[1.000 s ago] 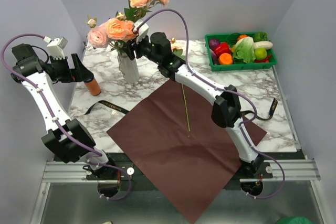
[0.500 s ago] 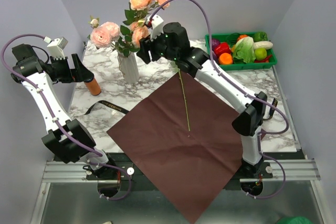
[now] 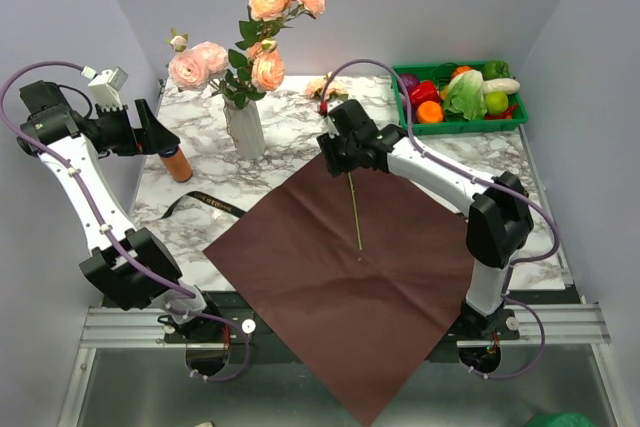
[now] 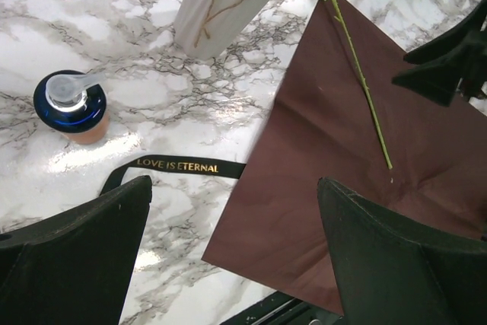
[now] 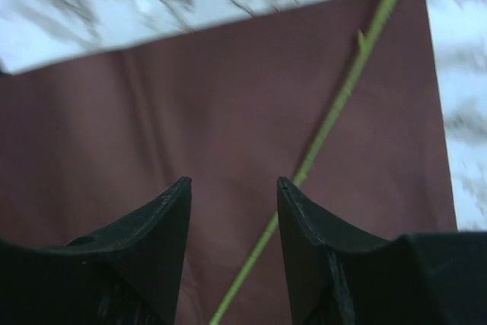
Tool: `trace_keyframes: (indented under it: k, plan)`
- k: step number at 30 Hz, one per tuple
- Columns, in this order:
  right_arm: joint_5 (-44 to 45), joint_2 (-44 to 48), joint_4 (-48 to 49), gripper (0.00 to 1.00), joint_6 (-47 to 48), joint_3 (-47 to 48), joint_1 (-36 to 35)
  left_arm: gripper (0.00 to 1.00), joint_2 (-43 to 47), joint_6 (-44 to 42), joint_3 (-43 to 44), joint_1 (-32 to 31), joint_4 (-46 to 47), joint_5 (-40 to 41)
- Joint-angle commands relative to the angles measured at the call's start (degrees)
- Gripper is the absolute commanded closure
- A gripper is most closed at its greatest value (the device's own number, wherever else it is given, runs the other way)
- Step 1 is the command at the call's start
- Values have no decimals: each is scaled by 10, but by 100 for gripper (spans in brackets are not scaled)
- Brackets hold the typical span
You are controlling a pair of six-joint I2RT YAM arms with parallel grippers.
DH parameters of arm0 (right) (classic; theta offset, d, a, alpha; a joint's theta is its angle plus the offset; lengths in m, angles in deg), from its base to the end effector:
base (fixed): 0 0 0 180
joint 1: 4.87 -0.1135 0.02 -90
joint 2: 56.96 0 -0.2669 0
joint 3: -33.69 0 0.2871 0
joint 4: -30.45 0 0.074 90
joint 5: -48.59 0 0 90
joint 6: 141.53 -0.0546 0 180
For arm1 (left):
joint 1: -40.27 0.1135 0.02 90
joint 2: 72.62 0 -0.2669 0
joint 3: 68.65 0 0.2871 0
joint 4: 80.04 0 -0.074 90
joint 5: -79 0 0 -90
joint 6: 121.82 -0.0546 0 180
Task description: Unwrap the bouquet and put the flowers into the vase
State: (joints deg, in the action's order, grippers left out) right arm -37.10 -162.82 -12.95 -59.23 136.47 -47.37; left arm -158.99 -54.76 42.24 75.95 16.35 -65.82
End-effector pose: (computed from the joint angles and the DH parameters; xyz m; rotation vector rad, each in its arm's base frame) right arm 0.3479 0.3132 0.2617 -0.6843 2.3045 0.3251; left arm 0.2847 0.1495 0.4085 0.0675 2.1621 -0.6784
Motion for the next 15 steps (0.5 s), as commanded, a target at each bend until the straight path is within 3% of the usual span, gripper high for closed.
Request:
trace_keyframes:
  k: [1,7,11,15]
  plan:
    - [90,-13,-31,43,-41,-7,29,1,-15,-14,29,4,-37,-31]
    - [104,-115,-22,41,-46,46,69,1,-18,-42,43,5,-72,-28]
    - [87,-176,-14,46,-21,120,81,1,-23,-53,44,6,-82,-24]
    - [64,-255,-77,50,-21,246,101,1,-38,-77,59,6,-101,-29]
